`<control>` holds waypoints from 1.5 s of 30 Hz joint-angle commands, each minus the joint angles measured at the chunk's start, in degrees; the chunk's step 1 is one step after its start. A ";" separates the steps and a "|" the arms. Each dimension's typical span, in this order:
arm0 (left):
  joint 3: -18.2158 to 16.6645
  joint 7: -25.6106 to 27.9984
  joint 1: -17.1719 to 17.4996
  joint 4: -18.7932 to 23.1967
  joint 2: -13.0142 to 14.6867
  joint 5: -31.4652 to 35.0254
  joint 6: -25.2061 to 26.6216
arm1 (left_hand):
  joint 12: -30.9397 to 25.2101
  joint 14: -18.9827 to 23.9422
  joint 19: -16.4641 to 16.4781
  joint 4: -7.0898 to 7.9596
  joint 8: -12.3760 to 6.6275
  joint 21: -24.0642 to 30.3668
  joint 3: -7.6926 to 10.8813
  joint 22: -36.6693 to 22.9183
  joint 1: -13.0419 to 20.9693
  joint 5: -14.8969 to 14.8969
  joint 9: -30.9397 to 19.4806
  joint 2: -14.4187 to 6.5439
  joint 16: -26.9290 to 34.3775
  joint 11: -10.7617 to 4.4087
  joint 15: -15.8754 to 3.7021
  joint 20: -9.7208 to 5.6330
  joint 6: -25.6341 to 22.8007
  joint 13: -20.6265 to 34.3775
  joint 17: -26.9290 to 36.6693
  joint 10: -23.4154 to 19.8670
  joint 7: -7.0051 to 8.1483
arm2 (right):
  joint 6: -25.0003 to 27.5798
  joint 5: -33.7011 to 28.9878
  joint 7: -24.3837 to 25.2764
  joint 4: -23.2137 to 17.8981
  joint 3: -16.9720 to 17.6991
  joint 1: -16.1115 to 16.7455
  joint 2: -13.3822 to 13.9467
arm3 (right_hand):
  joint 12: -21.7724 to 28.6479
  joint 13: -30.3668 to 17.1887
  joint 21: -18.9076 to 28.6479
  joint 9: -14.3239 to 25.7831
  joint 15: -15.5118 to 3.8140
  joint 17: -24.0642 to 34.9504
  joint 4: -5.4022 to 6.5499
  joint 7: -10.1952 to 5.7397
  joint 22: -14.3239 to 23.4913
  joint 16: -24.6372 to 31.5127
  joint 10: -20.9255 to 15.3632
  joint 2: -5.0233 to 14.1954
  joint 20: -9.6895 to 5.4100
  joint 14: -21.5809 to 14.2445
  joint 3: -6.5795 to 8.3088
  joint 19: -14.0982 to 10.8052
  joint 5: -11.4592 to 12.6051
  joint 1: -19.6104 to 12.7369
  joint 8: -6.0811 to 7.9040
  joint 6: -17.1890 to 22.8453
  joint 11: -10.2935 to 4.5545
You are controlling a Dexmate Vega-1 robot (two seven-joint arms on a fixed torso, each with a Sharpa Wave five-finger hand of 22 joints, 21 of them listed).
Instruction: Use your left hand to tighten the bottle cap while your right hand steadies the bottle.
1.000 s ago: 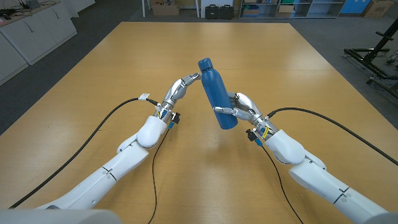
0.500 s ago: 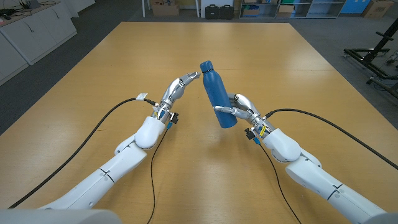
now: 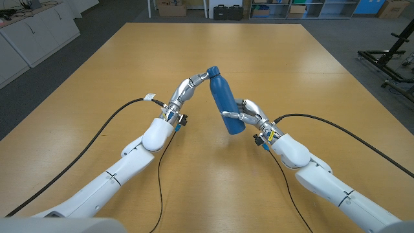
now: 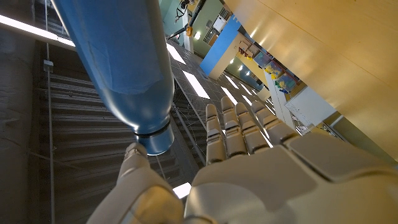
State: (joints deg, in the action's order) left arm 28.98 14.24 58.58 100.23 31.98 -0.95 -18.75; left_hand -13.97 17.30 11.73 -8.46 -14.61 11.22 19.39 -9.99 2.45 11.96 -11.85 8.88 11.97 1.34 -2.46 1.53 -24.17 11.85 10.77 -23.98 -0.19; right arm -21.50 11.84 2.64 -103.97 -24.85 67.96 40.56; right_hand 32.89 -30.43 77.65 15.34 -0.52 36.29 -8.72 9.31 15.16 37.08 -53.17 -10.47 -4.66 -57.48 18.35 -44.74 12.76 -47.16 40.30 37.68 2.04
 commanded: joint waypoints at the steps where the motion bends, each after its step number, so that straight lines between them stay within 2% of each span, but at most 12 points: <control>1: 0.61 -1.17 -1.20 -1.24 -0.41 -0.58 0.40 | 0.12 0.42 0.27 0.11 0.01 -0.01 -0.29 -0.10 -0.13 -0.23 -0.25 0.07 -0.10 -0.15 -1.19 0.53 -0.39 0.34 0.26 -0.53 0.18 | -2.73 -1.69 0.10 -3.44 0.40 1.23 1.18 | 0.04 -0.21 0.59 0.10 -11.60 0.36 1.80 -9.29 0.13 0.18 -10.37 19.33 -8.00 -9.18 1.93 -0.13 0.23 -19.64 0.33 9.71 -9.88; 12: 0.62 -1.51 -1.78 -1.78 -0.50 -0.83 1.19 | 0.19 0.46 0.25 0.12 0.01 -0.05 -0.37 -0.10 -0.11 -0.23 -0.26 0.03 -0.12 -0.17 -1.26 0.65 -0.50 0.35 0.26 -0.51 0.20 | -7.56 -2.50 0.75 -8.18 3.52 5.70 3.76 | -0.07 -0.21 0.79 0.08 -11.61 0.48 1.82 -9.34 -0.06 0.09 -10.47 19.32 -7.99 -9.22 1.89 -0.06 0.22 -19.63 0.33 9.90 -9.87; 21: 1.05 -1.66 -2.52 -2.60 -1.21 -0.93 1.23 | 0.24 0.47 0.30 0.12 0.05 -0.04 -0.41 -0.10 -0.08 -0.23 -0.26 -0.01 -0.13 -0.02 -1.25 0.70 -0.47 0.36 0.26 -0.49 0.07 | -7.86 -2.18 1.63 -8.51 5.26 7.94 4.15 | -0.18 -0.29 0.99 0.14 -11.63 0.62 1.82 -9.42 -0.26 0.02 -10.45 19.31 -7.99 -9.28 1.85 0.00 0.24 -19.67 0.30 9.93 -9.84; 26: 1.05 -1.16 -2.13 -2.30 -1.38 -0.78 1.11 | 0.22 0.44 0.30 0.13 0.05 -0.05 -0.43 -0.10 -0.06 -0.22 -0.27 -0.04 -0.15 -0.06 -1.22 0.74 -0.50 0.36 0.26 -0.58 0.09 | -7.25 -1.47 1.34 -7.14 5.15 7.38 3.64 | -0.22 -0.43 1.13 0.19 -11.61 0.70 1.84 -9.38 -0.38 -0.05 -10.39 19.28 -7.99 -9.30 1.79 0.07 0.23 -19.64 0.24 9.84 -9.89; 39: -1.72 2.17 3.45 2.00 0.83 -1.07 0.85 | 0.28 0.45 0.25 0.13 0.11 -0.09 -0.46 -0.11 0.04 -0.21 -0.28 -0.18 -0.18 -0.04 -1.27 0.64 -0.49 0.37 0.26 -0.62 0.02 | -3.42 -0.84 -0.21 -2.61 2.67 2.39 1.45 | -0.40 -0.44 1.39 0.17 -11.68 0.87 1.75 -9.42 -0.66 -0.20 -10.44 19.29 -8.00 -9.34 1.81 0.19 0.28 -19.82 0.13 9.88 -9.83; 45: -2.45 2.91 4.80 2.62 1.34 -1.26 0.89 | 0.25 0.48 0.23 0.13 0.10 -0.11 -0.46 -0.11 0.08 -0.21 -0.28 -0.23 -0.17 -0.15 -1.27 0.63 -0.57 0.37 0.26 -0.74 0.03 | -2.16 -0.80 -0.65 -1.34 1.77 0.79 0.87 | -0.44 -0.46 1.45 0.14 -11.61 0.91 1.75 -9.38 -0.73 -0.23 -10.45 19.25 -8.00 -9.35 1.77 0.21 0.29 -19.81 0.15 10.03 -9.84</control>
State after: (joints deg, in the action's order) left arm 27.89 15.56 60.75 101.21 32.33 -1.91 -17.67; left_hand -13.76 17.29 12.05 -8.39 -14.62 11.23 19.01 -9.99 2.60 11.86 -11.85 8.74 11.97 1.31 -2.45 1.84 -24.38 12.12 10.77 -24.00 0.02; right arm -25.92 10.86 2.79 -107.60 -21.67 71.34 42.54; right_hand 32.18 -30.69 78.65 15.33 -0.43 37.07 -8.49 9.30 14.36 36.87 -53.81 -10.71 -4.45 -57.98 18.12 -44.56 12.72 -47.39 40.43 37.63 2.01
